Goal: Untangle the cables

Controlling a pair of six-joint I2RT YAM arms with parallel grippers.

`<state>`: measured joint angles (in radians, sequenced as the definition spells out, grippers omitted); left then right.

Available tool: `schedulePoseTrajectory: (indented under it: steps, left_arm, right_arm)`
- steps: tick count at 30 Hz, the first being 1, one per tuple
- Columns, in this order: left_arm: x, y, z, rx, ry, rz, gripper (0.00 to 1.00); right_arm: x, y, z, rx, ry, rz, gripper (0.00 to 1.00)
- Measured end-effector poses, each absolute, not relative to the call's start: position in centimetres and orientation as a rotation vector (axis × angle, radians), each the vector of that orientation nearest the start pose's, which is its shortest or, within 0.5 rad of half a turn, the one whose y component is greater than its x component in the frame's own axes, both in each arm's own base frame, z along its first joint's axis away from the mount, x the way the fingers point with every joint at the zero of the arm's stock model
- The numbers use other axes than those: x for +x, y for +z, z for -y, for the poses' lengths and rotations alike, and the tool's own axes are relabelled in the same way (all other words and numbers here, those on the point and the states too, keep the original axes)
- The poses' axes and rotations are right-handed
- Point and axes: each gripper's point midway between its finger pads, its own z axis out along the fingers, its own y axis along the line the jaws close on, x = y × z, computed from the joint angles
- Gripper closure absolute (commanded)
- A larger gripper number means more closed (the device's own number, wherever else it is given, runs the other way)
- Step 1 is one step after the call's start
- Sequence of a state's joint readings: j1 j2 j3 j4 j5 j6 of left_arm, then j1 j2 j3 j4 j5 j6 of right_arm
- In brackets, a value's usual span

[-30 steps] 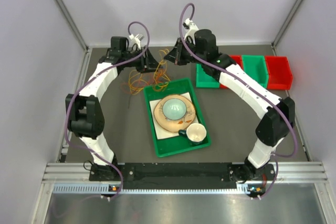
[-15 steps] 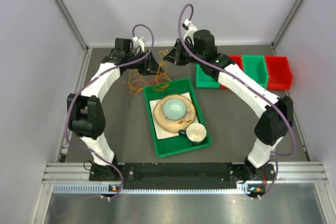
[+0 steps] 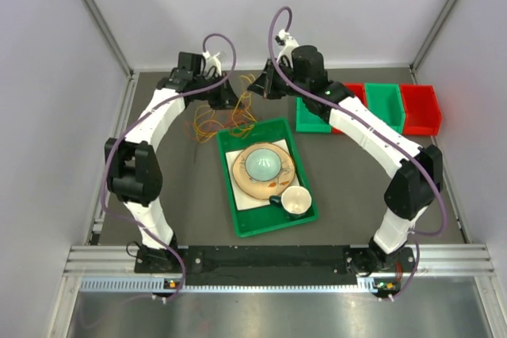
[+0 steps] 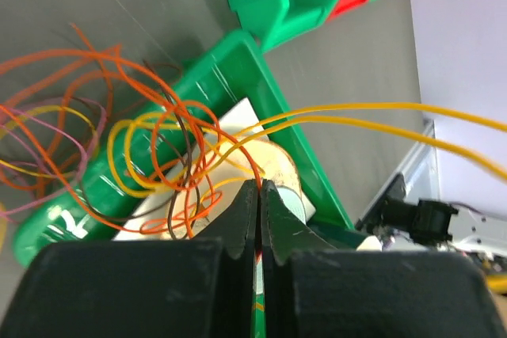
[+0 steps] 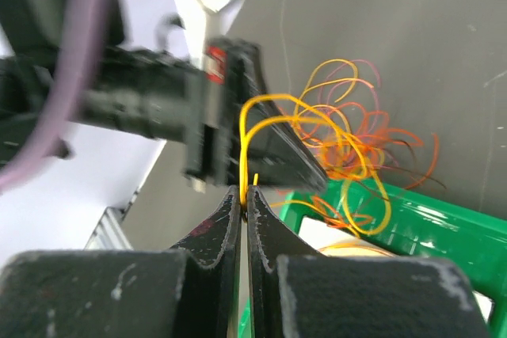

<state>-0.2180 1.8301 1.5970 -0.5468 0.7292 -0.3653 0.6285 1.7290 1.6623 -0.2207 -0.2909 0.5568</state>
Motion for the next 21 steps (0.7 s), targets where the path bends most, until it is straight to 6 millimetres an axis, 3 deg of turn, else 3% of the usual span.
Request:
schedulePoseTrajectory:
  steps: [3, 5, 8, 12, 15, 21]
  left_arm:
    - [42.5, 22.1, 20.9, 0.176, -1.103, -2.327, 1.00]
    - [43.5, 23.3, 18.4, 0.096, -1.089, -2.295, 1.00]
    - [45.4, 25.9, 11.7, -0.111, -1.086, -2.170, 1.00]
    - [46.6, 29.4, 2.9, -0.335, -1.018, -2.011, 1.00]
    - [46.6, 32.3, 0.4, -0.381, -0.987, -1.934, 1.00]
    - [46.7, 38.4, -1.3, -0.353, -0.912, -1.808, 1.00]
  right_arm:
    - [38.8, 30.9, -35.9, -0.261, 1.022, -1.984, 1.00]
    - [38.9, 29.8, -34.7, -0.234, 0.991, -2.001, 1.00]
    - [39.4, 27.2, -31.2, -0.148, 0.921, -2.058, 1.00]
    - [41.3, 25.2, -27.1, -0.032, 0.841, -2.091, 1.00]
    - [42.5, 24.1, -24.7, 0.041, 0.792, -2.105, 1.00]
    - [43.4, 21.6, -21.4, 0.144, 0.738, -2.144, 1.00]
